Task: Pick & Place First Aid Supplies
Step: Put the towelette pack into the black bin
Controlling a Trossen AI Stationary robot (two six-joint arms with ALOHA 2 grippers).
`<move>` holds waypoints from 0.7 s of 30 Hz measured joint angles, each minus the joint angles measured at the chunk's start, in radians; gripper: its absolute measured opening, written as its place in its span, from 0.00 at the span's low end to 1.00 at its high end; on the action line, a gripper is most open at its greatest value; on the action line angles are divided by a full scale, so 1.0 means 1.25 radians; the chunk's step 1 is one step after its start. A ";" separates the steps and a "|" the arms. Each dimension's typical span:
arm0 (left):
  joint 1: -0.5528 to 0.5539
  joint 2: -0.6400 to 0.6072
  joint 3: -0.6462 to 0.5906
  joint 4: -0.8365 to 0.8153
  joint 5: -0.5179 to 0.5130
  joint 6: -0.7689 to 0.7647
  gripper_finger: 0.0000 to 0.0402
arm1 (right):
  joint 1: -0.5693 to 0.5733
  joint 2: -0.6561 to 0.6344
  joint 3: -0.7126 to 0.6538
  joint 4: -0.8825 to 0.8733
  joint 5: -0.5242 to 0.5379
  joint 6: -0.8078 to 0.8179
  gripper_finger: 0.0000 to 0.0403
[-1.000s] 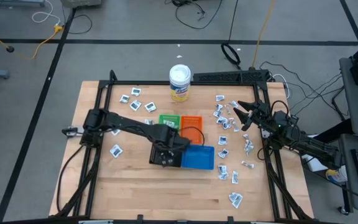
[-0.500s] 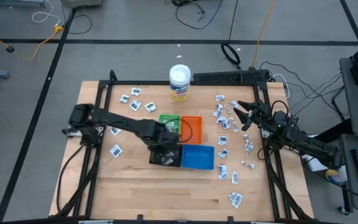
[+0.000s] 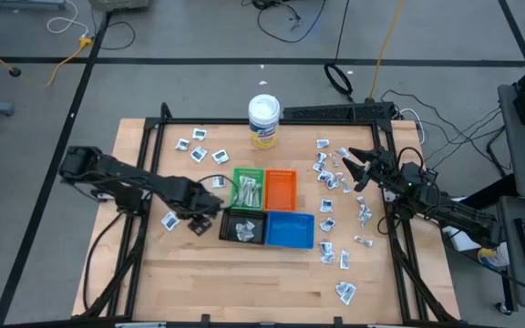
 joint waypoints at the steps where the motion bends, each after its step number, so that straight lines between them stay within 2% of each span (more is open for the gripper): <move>1: -0.001 -0.015 -0.023 0.000 0.000 -0.006 0.68 | 0.000 0.000 0.000 0.000 0.000 0.000 0.60; 10: -0.016 -0.066 -0.158 0.004 0.005 -0.073 0.68 | 0.000 0.000 0.000 0.000 0.000 0.000 0.60; 17: -0.020 -0.067 -0.184 0.016 0.013 -0.090 0.68 | 0.000 0.000 0.000 0.000 0.000 0.000 0.60; 21: -0.020 -0.060 -0.195 0.073 0.023 -0.096 0.68 | 0.000 0.000 0.000 0.000 0.000 0.000 0.60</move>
